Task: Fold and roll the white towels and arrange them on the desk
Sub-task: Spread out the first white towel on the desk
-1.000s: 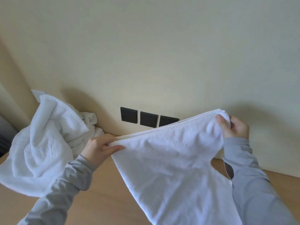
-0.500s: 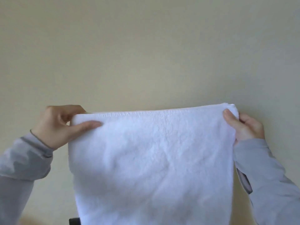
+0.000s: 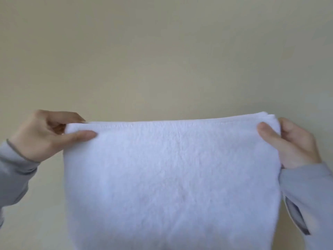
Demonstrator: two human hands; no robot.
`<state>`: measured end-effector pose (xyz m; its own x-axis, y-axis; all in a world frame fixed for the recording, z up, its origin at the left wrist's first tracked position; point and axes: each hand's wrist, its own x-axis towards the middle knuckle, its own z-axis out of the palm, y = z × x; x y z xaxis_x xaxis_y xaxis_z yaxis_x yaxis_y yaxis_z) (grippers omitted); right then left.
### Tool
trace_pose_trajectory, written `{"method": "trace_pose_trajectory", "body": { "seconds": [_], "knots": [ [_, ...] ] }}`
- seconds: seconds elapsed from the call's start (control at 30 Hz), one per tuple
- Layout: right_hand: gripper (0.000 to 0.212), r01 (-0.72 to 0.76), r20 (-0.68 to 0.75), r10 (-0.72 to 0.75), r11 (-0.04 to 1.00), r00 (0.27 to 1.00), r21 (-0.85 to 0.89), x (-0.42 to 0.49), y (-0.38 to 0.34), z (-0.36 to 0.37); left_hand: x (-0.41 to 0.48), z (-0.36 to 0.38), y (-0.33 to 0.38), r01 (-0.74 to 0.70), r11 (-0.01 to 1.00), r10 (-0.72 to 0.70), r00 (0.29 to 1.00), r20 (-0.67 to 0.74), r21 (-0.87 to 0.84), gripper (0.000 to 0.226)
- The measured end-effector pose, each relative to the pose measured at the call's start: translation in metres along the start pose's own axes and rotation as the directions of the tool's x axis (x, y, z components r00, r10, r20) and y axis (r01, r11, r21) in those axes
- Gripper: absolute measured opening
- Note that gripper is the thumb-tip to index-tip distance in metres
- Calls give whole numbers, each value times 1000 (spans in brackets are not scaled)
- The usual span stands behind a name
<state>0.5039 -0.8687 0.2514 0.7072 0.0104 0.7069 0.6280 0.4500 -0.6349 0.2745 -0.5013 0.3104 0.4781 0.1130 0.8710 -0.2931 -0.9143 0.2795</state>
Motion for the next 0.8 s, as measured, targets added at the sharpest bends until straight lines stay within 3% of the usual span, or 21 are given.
{"method": "trace_pose_trajectory", "body": {
  "seconds": [0.13, 0.3, 0.4, 0.53, 0.6, 0.7, 0.8],
  "knots": [
    [32, -56, 28, 57, 998, 998, -37, -7, 32, 14, -20, 28, -15, 201, 977, -210, 967, 143, 75, 25],
    [36, -88, 11, 88, 996, 996, -14, -2, 42, 11, -31, 38, -24, 307, 943, -295, 950, 101, -128, 42],
    [29, -84, -4, 84, 996, 996, -8, -1, 50, 10, -31, 41, -29, 371, 856, -361, 927, 97, -359, 62],
    [29, -87, -11, 87, 996, 996, -10, 0, 43, 7, -30, 60, -22, 421, 752, -460, 886, 52, -507, 40],
    [26, -65, -33, 65, 998, 997, 6, 5, 34, 1, -26, 66, -14, 370, 719, -462, 887, -7, -588, 24],
    [26, 72, -101, -67, 996, 993, 47, 6, 19, -9, -21, 66, 0, 194, 734, -400, 898, -183, -650, 16],
    [27, 46, -85, -46, 999, 995, 2, 2, 26, -8, -28, 82, 4, 220, 784, -427, 870, -247, -581, 14]
  ]
}}
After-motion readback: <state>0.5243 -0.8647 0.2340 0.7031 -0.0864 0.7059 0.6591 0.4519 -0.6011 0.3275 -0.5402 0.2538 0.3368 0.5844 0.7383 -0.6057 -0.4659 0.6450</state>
